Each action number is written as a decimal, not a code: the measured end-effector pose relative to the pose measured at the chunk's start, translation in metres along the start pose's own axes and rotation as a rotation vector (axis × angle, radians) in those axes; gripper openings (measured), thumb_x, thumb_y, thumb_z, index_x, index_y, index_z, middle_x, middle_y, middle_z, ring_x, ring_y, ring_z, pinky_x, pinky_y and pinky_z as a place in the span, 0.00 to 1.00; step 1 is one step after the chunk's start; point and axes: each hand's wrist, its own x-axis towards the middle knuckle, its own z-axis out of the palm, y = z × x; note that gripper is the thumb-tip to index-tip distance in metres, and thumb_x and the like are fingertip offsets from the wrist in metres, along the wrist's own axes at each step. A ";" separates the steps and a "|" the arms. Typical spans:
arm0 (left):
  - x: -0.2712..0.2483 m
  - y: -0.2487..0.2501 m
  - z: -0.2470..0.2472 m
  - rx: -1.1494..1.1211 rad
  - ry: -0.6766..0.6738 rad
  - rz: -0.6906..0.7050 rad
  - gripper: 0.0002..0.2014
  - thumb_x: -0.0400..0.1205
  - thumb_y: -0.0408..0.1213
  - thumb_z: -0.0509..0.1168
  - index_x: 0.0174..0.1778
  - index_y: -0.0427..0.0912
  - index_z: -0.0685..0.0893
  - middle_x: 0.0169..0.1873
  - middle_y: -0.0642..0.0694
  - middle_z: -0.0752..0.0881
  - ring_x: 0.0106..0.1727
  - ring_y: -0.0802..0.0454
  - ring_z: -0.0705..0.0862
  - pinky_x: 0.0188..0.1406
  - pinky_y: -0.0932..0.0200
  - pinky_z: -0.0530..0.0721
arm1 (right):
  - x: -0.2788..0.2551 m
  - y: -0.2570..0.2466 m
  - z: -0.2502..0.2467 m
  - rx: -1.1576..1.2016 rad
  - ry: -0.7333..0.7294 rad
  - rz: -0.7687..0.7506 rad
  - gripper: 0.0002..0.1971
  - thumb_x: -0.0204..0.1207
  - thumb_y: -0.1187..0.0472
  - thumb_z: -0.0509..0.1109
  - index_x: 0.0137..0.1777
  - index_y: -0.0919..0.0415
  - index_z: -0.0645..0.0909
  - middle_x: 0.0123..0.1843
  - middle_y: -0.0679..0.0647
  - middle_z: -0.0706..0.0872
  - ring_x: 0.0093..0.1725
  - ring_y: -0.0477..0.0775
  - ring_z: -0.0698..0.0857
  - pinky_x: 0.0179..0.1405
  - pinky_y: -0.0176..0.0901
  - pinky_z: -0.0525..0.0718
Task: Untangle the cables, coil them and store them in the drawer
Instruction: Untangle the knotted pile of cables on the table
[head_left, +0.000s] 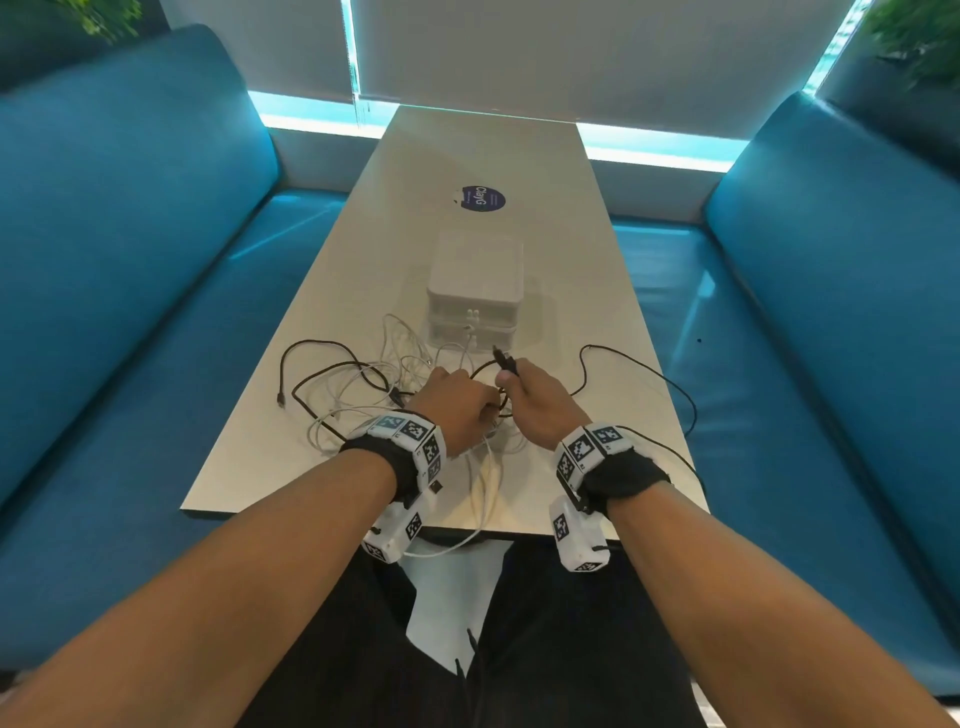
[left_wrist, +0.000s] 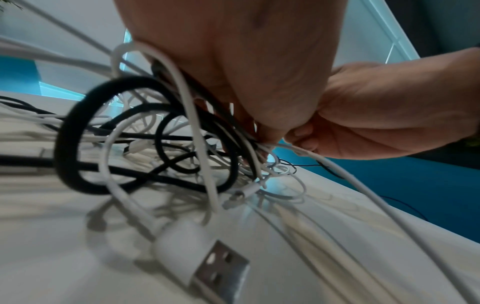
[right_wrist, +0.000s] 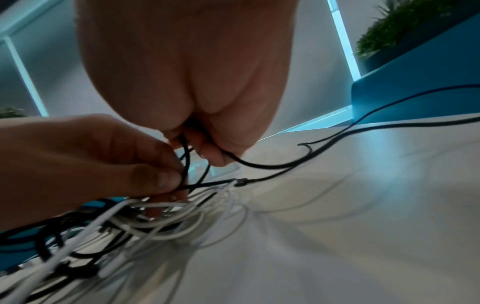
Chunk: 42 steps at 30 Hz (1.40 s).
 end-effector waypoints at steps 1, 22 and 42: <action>-0.001 0.001 -0.001 0.016 0.003 0.003 0.12 0.86 0.39 0.52 0.40 0.50 0.79 0.37 0.48 0.84 0.46 0.44 0.77 0.59 0.45 0.71 | 0.001 -0.003 0.002 0.001 -0.003 -0.040 0.14 0.89 0.55 0.54 0.54 0.64 0.76 0.47 0.57 0.80 0.44 0.55 0.78 0.37 0.43 0.70; -0.003 -0.011 -0.005 0.109 -0.031 -0.004 0.15 0.90 0.49 0.53 0.45 0.53 0.83 0.38 0.51 0.81 0.54 0.45 0.77 0.65 0.43 0.66 | 0.002 0.016 -0.024 -0.207 0.089 -0.078 0.10 0.89 0.60 0.54 0.56 0.63 0.76 0.43 0.57 0.84 0.43 0.62 0.82 0.34 0.48 0.67; -0.013 -0.017 -0.014 0.162 -0.038 0.042 0.15 0.89 0.48 0.54 0.51 0.53 0.87 0.45 0.52 0.88 0.54 0.47 0.78 0.67 0.41 0.66 | 0.013 0.020 -0.026 -0.500 0.014 -0.049 0.12 0.87 0.52 0.55 0.52 0.58 0.77 0.48 0.61 0.85 0.42 0.61 0.83 0.42 0.52 0.82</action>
